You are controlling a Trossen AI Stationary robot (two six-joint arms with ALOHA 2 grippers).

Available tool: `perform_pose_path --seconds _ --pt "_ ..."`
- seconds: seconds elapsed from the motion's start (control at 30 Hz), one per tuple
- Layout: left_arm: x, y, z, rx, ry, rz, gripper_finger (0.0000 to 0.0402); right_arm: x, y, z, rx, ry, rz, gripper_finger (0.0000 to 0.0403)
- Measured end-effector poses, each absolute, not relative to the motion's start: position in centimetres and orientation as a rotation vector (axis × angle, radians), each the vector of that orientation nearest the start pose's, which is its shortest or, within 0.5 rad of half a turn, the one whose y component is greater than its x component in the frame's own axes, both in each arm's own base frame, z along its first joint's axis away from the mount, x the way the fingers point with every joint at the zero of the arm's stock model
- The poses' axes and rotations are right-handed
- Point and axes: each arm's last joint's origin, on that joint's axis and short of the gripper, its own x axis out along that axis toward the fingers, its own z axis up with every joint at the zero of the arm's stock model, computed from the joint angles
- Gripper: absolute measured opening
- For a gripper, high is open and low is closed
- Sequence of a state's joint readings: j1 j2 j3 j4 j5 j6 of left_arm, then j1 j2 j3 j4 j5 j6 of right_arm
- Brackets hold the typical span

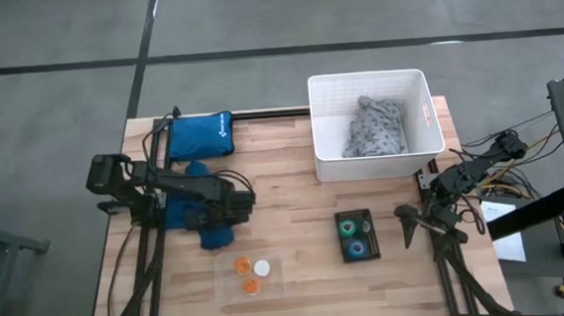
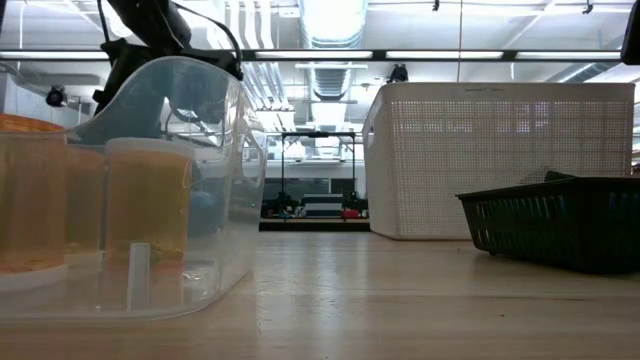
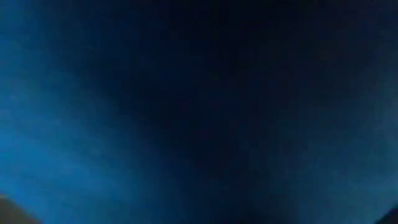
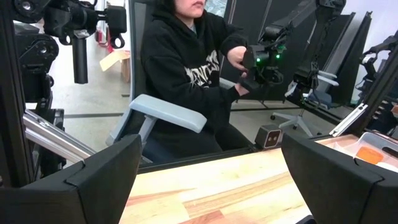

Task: Pick & place medical supplies in basket/bin
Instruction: Put the blue patient gown into the white bin

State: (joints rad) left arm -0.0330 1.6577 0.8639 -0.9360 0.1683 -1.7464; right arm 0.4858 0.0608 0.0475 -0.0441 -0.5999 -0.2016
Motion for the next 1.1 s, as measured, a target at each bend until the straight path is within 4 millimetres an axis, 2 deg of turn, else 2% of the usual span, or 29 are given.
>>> perform_pose_path --seconds 0.33,0.47,0.83,0.97,1.1 --pt "24.2 -1.2 13.9 -1.337 1.361 1.385 0.0122 7.5 5.8 17.1 -0.178 -0.05 1.088 0.0384" --pt "24.2 -1.2 13.9 -1.324 1.345 1.39 0.0065 7.5 5.8 17.1 -0.178 -0.049 1.088 0.0384" --pt "24.4 -1.1 14.5 -1.303 1.32 1.342 0.0059 7.5 5.8 17.1 -0.178 -0.05 1.088 0.0384" --pt "25.0 -1.0 16.6 -1.279 1.233 1.231 0.0073 7.5 5.8 17.1 -0.178 -0.05 1.088 0.0384" --pt "25.6 -0.9 19.9 -1.169 1.077 1.071 0.008 7.5 5.8 17.1 -0.178 -0.05 1.088 0.0384"
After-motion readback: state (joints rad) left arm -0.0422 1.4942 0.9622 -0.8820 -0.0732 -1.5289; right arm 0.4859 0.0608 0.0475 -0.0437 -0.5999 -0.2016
